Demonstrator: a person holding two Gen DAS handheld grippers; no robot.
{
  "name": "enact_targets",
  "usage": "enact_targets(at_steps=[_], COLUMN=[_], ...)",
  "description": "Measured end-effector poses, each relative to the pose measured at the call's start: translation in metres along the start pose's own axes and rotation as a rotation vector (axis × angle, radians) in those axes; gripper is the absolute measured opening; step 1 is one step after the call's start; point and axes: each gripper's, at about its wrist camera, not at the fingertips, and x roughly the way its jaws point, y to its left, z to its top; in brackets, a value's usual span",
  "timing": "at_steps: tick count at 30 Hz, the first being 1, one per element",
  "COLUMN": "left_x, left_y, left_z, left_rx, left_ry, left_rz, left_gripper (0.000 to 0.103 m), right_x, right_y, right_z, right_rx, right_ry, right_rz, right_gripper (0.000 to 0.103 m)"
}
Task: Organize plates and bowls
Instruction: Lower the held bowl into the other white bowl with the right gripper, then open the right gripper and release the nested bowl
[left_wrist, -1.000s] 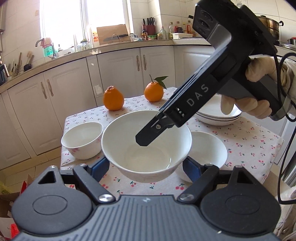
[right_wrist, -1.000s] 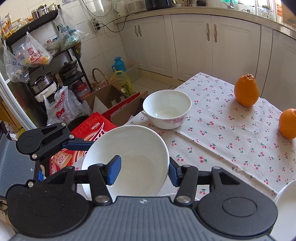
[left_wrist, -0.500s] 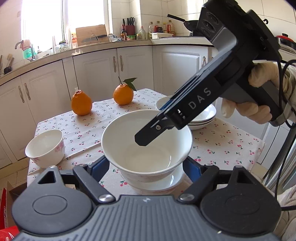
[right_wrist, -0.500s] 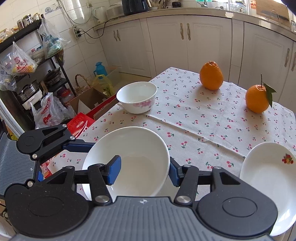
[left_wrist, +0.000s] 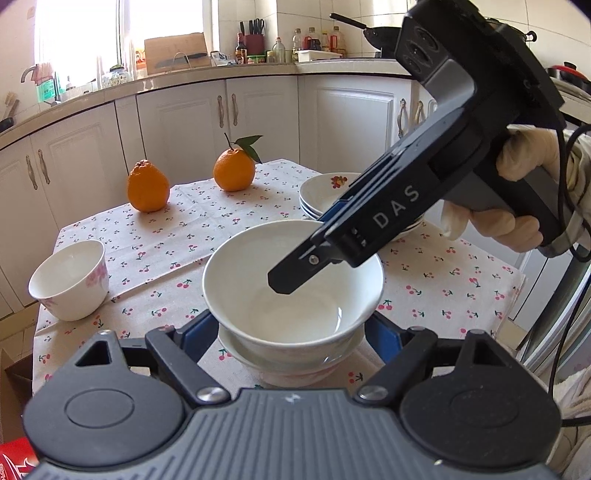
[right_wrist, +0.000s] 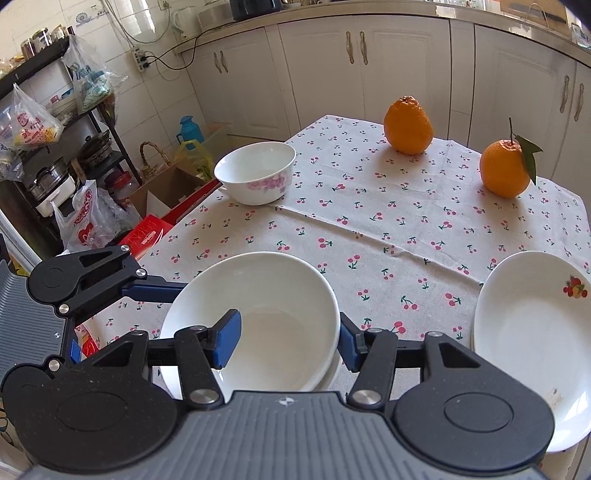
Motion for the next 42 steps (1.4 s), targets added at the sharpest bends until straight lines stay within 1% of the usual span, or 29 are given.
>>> enact_targets(at_steps=[18,21,27,28,29,31,34,38,42], left_x=[0.007,0.007,0.009,0.01,0.009,0.008,0.004,-0.002,-0.011], left_y=[0.005,0.005,0.009,0.01,0.009,0.008,0.008,0.01,0.015], left_z=[-0.003,-0.003,-0.005,-0.006,-0.006,-0.006,-0.007,-0.009,-0.013], left_rx=[-0.013,-0.013,-0.032,-0.035,-0.031,-0.013,-0.014,-0.017,-0.042], left_ry=[0.015,0.014,0.017,0.017,0.014,0.008,0.007,0.005,0.001], left_rz=[-0.008,-0.007,-0.018,-0.02,-0.018,-0.009,-0.016,-0.008,0.0], left_gripper=[0.086,0.086,0.087,0.087,0.088,0.09,0.09,0.09,0.091], right_x=[0.009,0.01,0.012,0.012,0.012,0.009,0.004,0.001,0.003], right_y=[0.001,0.003,0.005,0.005,0.005,0.006,0.01,0.015,0.02], right_z=[-0.001,-0.001,0.0,-0.001,-0.001,-0.001,0.0,0.002,0.004], right_rx=[-0.019,-0.024,-0.04,-0.042,-0.043,-0.048,-0.066,-0.09,-0.113], right_ry=[0.018,0.017,0.016,0.017,0.015,-0.002,-0.023,-0.036,-0.035], right_rz=[-0.019,-0.02,-0.024,-0.024,-0.027,-0.026,-0.028,-0.049,-0.065], right_gripper=[0.062,0.063,0.07,0.073,0.079,0.088,0.093,0.103,0.103])
